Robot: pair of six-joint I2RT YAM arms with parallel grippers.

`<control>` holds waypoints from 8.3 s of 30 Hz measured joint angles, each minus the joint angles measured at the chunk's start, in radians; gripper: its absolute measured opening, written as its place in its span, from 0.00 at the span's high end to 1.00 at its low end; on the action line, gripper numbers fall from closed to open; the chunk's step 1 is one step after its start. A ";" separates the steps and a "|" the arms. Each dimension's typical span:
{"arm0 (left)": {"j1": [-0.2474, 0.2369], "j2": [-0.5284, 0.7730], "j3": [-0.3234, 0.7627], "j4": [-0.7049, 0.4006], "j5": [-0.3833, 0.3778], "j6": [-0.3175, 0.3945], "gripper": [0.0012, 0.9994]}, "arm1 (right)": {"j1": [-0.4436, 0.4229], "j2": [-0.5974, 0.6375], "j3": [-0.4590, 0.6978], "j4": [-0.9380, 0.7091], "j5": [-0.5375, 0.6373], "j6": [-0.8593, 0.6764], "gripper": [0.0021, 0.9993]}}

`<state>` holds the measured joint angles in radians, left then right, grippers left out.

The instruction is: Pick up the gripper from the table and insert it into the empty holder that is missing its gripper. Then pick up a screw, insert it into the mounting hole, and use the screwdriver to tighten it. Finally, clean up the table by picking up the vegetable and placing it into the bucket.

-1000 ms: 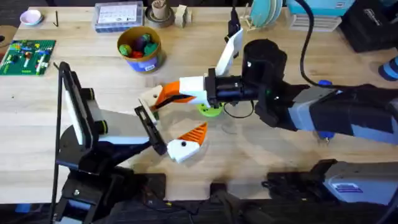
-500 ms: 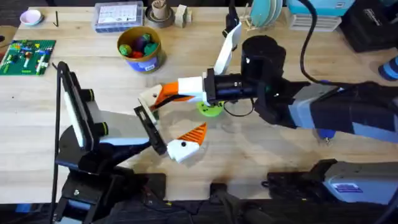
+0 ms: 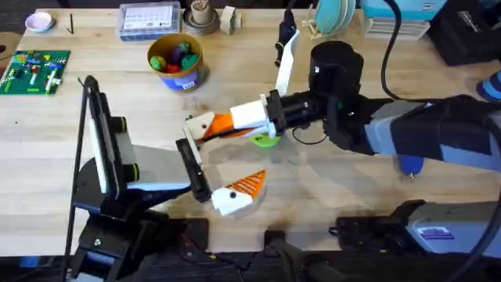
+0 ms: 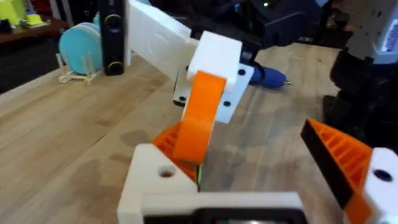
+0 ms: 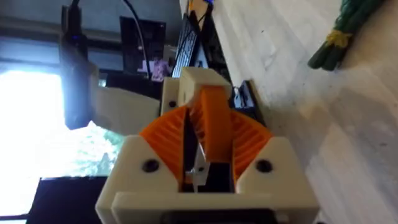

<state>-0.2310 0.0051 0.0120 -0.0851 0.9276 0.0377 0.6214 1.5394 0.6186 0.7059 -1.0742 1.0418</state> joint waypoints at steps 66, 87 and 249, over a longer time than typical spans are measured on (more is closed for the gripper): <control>-0.014 0.000 -0.004 -0.005 0.094 0.008 0.01 | -0.496 -0.348 0.598 -1.664 0.685 -1.190 0.15; -0.014 0.000 -0.004 -0.005 0.094 0.008 0.01 | -0.083 -0.249 0.348 -1.442 0.833 -1.318 0.15; -0.014 0.000 -0.004 -0.010 0.101 0.008 0.01 | 0.022 0.027 0.291 -1.151 0.912 -1.203 0.61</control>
<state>-0.2447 0.0054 0.0079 -0.0956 1.0286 0.0455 0.6434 1.5661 0.9100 -0.4450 -0.1627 -0.1608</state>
